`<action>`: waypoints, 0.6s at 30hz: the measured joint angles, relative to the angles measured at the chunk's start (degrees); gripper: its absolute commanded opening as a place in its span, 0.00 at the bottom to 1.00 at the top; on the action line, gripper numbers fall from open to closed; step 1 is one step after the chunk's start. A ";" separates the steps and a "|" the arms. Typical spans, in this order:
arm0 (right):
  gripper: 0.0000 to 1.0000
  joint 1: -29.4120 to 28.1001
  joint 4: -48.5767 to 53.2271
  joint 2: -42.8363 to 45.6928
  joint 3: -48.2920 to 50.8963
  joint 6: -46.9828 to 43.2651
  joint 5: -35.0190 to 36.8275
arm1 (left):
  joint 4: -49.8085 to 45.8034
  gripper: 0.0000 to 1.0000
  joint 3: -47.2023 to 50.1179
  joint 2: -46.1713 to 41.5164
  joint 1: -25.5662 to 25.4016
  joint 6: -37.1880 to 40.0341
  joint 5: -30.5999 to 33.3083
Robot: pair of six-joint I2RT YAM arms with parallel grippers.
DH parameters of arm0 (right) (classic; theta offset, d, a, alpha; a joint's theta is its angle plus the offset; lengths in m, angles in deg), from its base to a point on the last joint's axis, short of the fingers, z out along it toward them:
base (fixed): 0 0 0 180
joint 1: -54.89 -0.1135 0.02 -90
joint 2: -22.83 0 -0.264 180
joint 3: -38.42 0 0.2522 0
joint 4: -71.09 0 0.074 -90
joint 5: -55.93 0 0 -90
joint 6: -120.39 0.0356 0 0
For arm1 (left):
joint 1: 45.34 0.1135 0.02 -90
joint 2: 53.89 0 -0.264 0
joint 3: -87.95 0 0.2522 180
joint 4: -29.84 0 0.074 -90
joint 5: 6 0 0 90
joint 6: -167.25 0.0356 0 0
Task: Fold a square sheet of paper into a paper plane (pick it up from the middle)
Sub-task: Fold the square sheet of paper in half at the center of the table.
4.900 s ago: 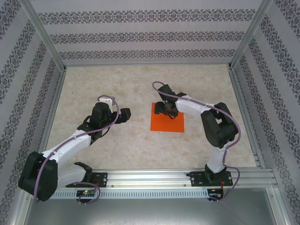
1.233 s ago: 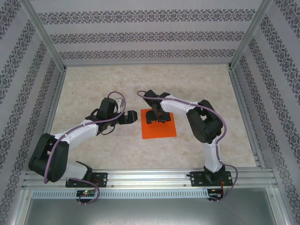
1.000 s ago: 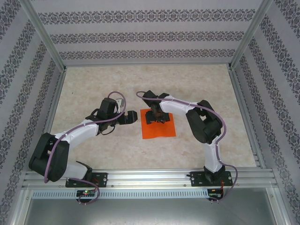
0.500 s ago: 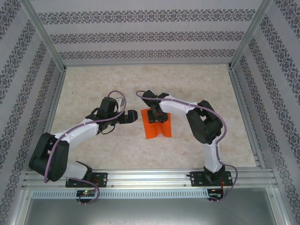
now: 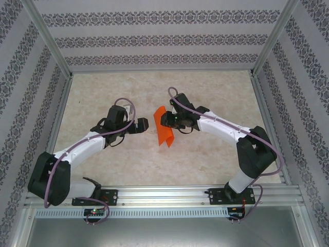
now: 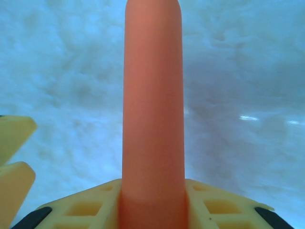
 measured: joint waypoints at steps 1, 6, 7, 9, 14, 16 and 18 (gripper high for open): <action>0.35 0.31 -2.99 0.33 1.68 1.57 -1.44 | 0.00 1.00 0.00 -0.72 0.00 -0.17 0.35; 0.36 1.77 -16.59 0.50 10.40 9.60 -4.96 | 0.00 1.00 0.04 -1.73 0.00 -0.59 1.09; 0.36 2.10 -19.06 0.42 12.37 11.21 -5.11 | 0.02 1.00 0.11 -1.73 0.00 -0.59 1.07; 0.37 2.49 -22.82 -0.07 15.58 13.60 -5.11 | 0.02 1.00 0.11 -1.70 0.00 -0.59 0.72; 0.48 3.10 -26.82 -1.40 21.35 16.55 -3.91 | 0.09 1.00 0.11 -1.49 -0.02 -0.57 -1.68; 0.52 3.10 -25.99 -1.40 21.64 16.22 -2.82 | 0.11 1.00 0.11 -1.16 -0.02 -0.55 -2.67; 0.60 3.08 -24.76 -1.22 21.64 15.43 -1.55 | 0.11 1.00 0.11 -0.66 -0.02 -0.57 -3.67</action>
